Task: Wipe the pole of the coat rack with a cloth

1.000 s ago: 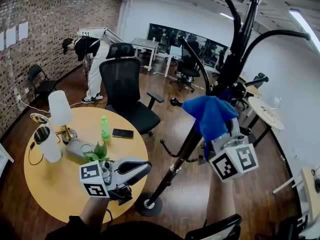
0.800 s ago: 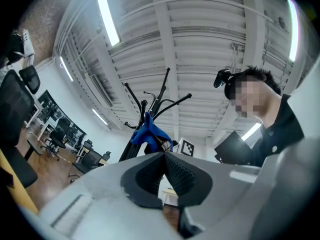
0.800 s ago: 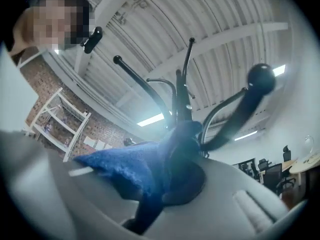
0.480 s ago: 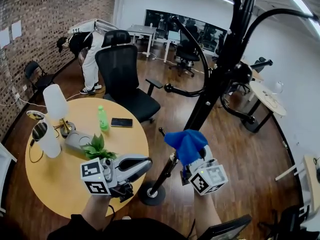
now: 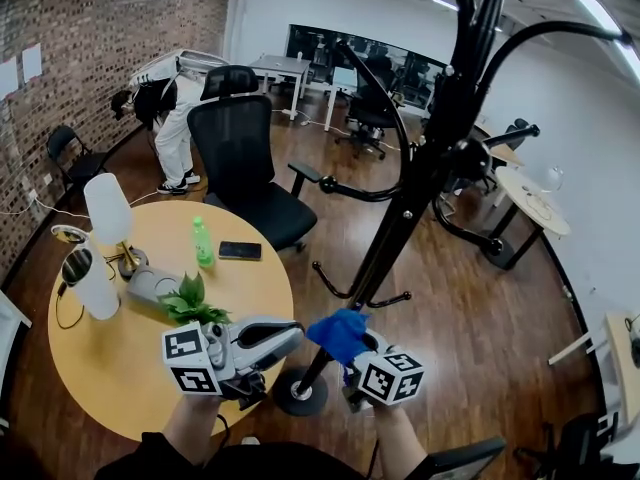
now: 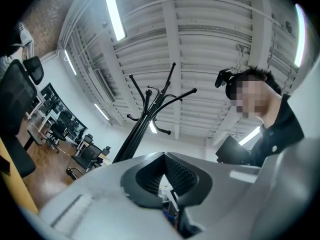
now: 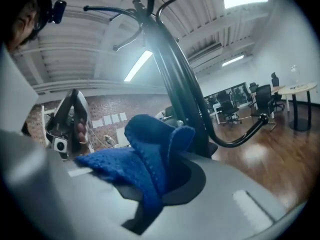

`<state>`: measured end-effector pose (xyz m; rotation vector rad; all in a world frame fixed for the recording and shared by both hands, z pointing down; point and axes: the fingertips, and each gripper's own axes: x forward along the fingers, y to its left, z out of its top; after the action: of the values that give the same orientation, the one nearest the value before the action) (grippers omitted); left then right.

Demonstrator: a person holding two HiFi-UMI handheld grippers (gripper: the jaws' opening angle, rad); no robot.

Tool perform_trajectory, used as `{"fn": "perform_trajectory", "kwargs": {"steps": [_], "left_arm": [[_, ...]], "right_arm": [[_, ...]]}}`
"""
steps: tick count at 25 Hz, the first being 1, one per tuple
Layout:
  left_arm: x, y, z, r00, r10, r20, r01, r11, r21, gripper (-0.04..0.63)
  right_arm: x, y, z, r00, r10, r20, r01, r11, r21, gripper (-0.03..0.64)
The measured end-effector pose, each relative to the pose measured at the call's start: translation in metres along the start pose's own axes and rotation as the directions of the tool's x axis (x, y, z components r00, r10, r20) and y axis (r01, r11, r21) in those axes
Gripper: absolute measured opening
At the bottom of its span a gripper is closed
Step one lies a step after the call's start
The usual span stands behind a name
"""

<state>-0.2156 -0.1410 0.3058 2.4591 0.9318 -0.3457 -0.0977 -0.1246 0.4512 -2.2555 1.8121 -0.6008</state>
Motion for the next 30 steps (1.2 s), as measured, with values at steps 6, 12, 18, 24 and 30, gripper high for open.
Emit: {"fn": "perform_trajectory", "kwargs": {"steps": [6, 12, 18, 24, 30], "left_arm": [[-0.005, 0.004, 0.005, 1.0, 0.003, 0.009, -0.003, 1.0, 0.011, 0.0], [-0.013, 0.0, 0.018, 1.0, 0.002, 0.029, -0.003, 0.999, 0.045, 0.0], [-0.017, -0.008, 0.032, 0.998, -0.027, 0.052, 0.022, 0.996, 0.085, 0.0], [-0.021, -0.013, 0.039, 0.997, -0.039, 0.071, 0.032, 0.995, 0.098, 0.0], [-0.019, -0.007, 0.043, 0.996, -0.038, 0.077, 0.03, 0.995, 0.1, 0.0]], "right_arm": [[0.009, -0.013, 0.006, 0.998, -0.065, -0.021, 0.062, 0.991, -0.122, 0.023], [-0.006, 0.009, 0.089, 0.969, -0.078, 0.234, 0.145, 0.947, -0.287, 0.023], [-0.043, 0.079, 0.243, 0.827, 0.043, 0.56, 0.275, 0.839, -0.47, 0.023], [-0.094, 0.162, 0.328, 0.729, 0.208, 0.652, 0.264, 0.794, -0.548, 0.023], [-0.142, 0.251, 0.329, 0.613, 0.469, 0.636, 0.15, 0.721, -0.677, 0.023]]}}
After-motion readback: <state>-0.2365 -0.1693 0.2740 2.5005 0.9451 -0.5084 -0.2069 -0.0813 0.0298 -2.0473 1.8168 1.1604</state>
